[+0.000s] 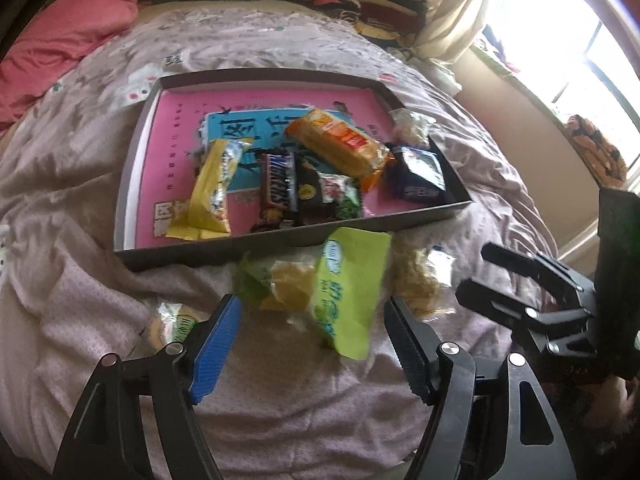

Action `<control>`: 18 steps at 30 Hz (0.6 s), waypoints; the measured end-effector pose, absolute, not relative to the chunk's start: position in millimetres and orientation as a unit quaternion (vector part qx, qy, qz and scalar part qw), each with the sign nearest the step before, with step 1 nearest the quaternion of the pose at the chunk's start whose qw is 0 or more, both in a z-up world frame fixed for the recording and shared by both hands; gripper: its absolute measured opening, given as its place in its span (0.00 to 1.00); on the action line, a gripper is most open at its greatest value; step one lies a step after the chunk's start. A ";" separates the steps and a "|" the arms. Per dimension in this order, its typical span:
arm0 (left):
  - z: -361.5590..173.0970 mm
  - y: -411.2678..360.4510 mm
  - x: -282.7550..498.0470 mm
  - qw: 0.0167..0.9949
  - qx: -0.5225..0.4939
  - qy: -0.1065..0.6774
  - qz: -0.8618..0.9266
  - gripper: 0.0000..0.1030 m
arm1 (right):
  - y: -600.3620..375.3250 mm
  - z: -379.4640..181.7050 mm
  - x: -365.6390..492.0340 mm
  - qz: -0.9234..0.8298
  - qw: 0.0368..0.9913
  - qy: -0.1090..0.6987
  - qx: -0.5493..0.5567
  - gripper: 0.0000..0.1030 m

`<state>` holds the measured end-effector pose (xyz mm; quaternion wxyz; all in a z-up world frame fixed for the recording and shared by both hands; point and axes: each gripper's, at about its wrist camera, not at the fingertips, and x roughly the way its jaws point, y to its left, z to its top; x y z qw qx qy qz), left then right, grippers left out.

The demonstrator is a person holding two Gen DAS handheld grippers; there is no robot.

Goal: Organize snacks
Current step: 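Grasp the clear bread bag with the right tool while the left tool grasps the green bun packet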

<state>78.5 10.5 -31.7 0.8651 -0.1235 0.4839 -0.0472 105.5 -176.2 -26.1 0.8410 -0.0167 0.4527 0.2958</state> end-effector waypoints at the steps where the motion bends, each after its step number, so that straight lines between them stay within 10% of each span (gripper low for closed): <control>1: -32.3 12.5 79.6 0.864 -0.127 0.484 -0.047 0.73 | -176.1 -29.7 106.9 0.296 0.836 0.461 -0.012 0.81; 18: -51.4 11.7 94.0 0.855 -0.141 0.495 -0.057 0.73 | -163.6 -61.5 122.3 0.313 0.797 0.516 0.034 0.64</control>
